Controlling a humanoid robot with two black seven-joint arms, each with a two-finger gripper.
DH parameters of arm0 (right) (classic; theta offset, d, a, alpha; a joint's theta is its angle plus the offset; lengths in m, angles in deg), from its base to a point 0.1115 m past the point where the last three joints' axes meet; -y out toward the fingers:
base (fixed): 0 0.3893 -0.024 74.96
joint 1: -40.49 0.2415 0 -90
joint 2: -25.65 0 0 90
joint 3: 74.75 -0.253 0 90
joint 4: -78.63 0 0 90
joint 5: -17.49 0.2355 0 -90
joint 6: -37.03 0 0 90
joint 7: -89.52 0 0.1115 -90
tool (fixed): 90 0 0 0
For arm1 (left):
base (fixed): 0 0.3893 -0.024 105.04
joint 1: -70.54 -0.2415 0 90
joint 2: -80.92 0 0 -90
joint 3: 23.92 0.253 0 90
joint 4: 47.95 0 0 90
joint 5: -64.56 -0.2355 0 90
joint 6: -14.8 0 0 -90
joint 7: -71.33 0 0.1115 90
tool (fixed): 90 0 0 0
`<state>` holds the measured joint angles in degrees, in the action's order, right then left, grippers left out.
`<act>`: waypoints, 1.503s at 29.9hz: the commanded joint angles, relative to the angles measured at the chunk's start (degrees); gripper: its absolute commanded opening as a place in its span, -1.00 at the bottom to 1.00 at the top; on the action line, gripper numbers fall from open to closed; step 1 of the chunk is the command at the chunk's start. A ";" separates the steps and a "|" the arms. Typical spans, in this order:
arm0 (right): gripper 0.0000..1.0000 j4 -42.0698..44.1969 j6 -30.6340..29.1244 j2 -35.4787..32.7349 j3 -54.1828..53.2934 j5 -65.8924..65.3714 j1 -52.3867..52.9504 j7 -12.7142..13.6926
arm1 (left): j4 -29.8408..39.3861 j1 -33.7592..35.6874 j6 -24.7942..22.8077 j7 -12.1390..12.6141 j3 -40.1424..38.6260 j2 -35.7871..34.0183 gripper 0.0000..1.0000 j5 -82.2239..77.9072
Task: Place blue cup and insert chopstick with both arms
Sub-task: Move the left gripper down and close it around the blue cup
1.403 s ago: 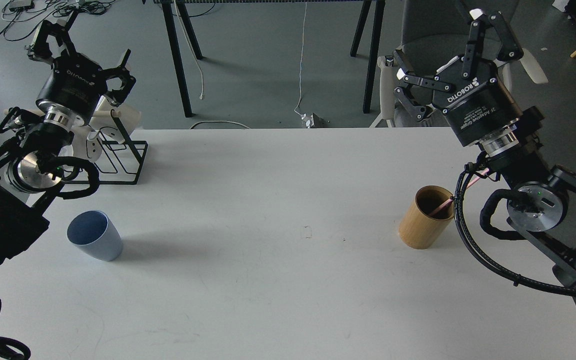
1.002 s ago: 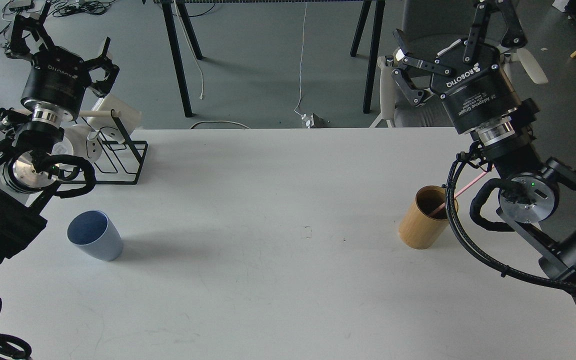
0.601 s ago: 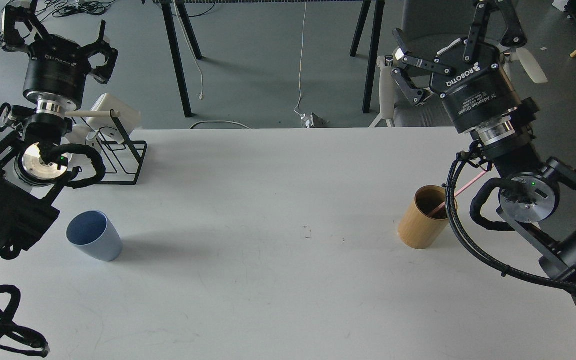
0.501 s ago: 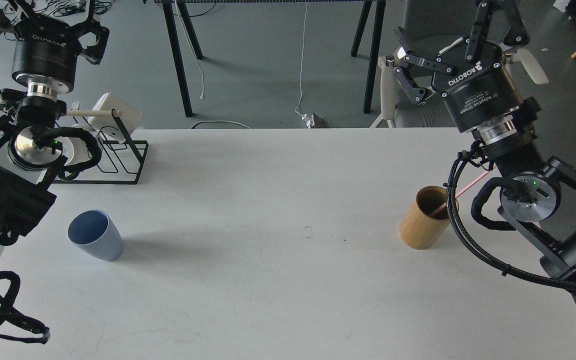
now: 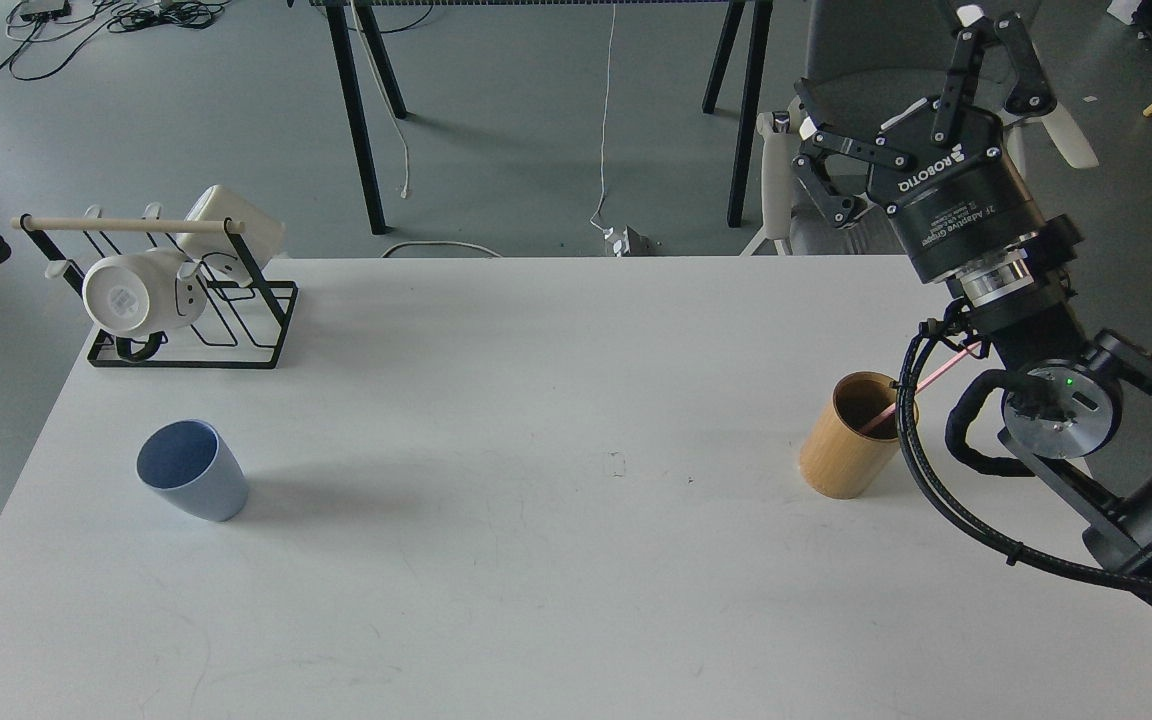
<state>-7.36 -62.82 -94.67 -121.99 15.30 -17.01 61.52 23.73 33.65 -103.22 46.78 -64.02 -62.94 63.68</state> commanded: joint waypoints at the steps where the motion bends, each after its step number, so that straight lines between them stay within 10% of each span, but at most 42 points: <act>1: 0.98 0.03 0.01 0.17 -0.40 -0.01 -0.07 0.00 | 4.87 2.78 0.01 0.20 4.58 -5.71 0.99 -0.52; 12: 0.98 -0.06 0.01 0.43 -2.33 -0.01 -0.07 0.00 | 8.29 2.79 0.01 -3.45 15.91 -13.45 0.99 -41.07; 20: 0.98 0.03 0.01 0.43 -2.25 -0.01 -0.16 0.00 | 13.31 2.79 20.27 -3.45 30.51 -18.64 0.99 -71.34; 45: 0.98 0.03 0.01 0.52 -2.25 -0.01 -3.14 0.00 | -17.01 -13.90 23.00 -3.45 31.75 -8.10 0.99 -85.42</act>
<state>-7.32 -62.81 -94.17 -124.22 15.29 -19.71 61.52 7.51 21.65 -80.36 43.33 -32.31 -71.40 -20.28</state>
